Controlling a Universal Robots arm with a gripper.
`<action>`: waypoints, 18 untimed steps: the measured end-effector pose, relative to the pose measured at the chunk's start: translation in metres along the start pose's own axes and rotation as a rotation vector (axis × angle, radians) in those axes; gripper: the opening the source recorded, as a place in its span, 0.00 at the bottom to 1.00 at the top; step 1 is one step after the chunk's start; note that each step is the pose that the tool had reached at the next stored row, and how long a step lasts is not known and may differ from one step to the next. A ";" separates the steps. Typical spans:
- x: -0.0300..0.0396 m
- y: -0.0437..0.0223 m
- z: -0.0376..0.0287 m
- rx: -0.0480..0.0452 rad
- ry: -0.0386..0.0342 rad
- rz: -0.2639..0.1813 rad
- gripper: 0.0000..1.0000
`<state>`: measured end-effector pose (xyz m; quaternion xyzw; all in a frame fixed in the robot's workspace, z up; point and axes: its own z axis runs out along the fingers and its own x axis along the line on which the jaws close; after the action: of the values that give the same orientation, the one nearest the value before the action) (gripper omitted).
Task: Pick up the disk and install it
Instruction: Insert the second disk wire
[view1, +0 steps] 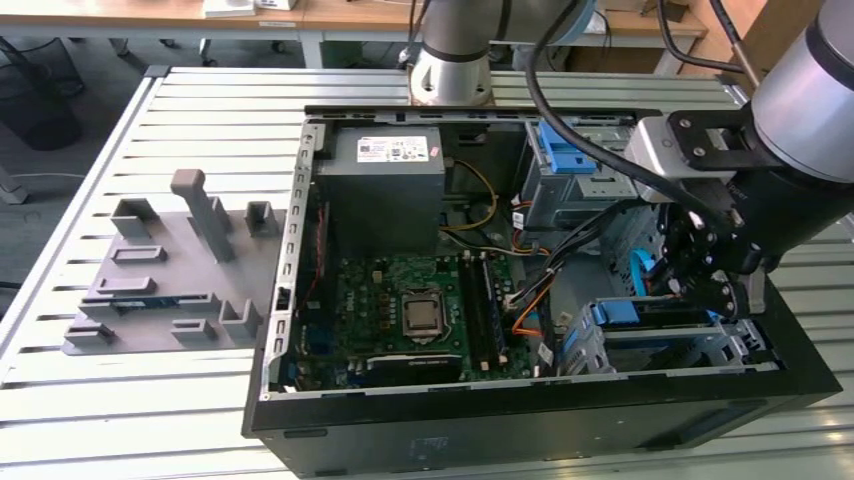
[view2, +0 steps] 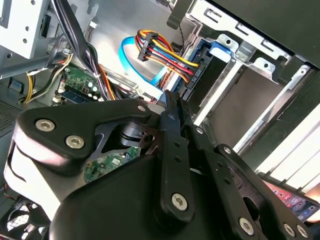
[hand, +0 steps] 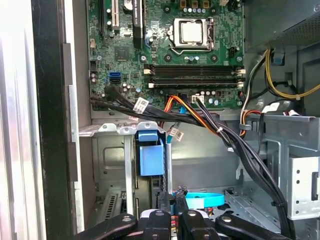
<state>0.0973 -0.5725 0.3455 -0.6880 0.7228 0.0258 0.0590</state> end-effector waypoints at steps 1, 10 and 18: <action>0.0007 0.0000 0.0004 0.0000 0.0000 0.000 0.16; 0.0046 -0.0025 0.0050 -0.0002 -0.0002 0.000 0.16; 0.0063 -0.0040 0.0076 0.0004 0.0001 0.005 0.16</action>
<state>0.1014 -0.5780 0.3373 -0.6863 0.7245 0.0257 0.0591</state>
